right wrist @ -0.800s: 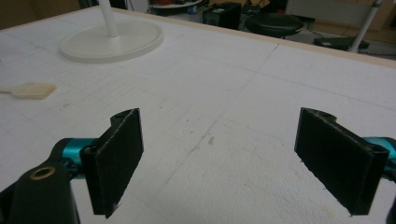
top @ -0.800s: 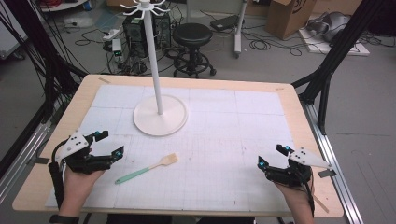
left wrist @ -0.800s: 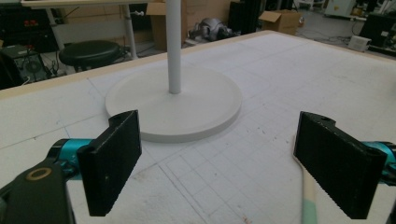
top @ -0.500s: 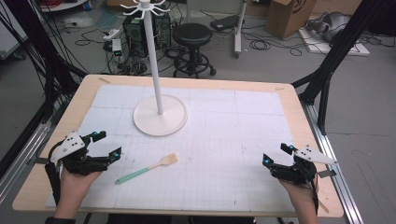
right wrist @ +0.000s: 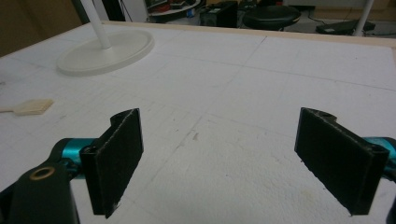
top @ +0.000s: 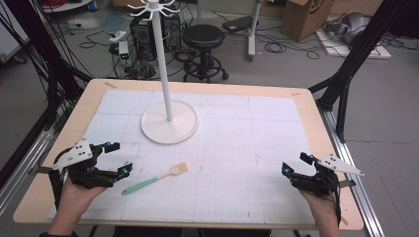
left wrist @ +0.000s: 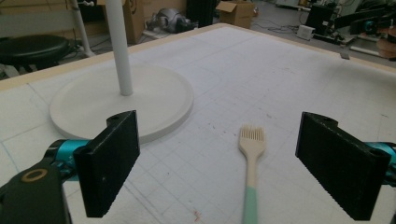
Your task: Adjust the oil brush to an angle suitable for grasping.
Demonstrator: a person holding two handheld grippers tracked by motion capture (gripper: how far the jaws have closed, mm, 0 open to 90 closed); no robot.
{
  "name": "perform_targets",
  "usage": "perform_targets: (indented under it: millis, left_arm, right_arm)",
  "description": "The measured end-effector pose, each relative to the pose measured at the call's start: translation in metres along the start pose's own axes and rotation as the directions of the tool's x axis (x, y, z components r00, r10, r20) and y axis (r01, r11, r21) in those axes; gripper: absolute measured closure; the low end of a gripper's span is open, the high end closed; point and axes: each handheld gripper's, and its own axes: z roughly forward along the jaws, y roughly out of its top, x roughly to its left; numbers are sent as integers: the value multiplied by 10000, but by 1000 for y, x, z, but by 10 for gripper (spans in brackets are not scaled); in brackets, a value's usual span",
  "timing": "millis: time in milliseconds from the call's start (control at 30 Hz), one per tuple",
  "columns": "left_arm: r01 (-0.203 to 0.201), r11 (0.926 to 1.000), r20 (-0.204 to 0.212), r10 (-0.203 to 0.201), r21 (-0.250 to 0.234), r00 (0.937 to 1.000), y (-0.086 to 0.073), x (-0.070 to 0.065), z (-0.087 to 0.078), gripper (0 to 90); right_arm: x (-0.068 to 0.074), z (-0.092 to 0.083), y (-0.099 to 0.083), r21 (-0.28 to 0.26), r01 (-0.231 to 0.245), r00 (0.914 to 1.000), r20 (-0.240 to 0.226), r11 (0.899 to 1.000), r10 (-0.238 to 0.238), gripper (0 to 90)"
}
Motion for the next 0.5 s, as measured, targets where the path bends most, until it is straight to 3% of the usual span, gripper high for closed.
perform_targets:
  millis: [200,367,400,500]
  left_arm:
    - [-40,9976,151,29,698,9999,-4,-3,14,147]
    - [-228,9951,134,217,957,9997,-8,-7,21,147]
    - [-214,9951,-64,221,967,9997,-11,-8,24,148]
    - [-173,9943,-108,185,1054,9998,-17,-9,28,149]
  right_arm:
    - [6,5,2,68,319,9994,-126,9995,-318,143]
    - [10,8,1,184,569,9981,-262,9982,-564,143]
    - [11,9,-1,273,684,9974,-227,9973,-677,143]
    - [11,9,-3,263,764,9968,-236,9967,-758,144]
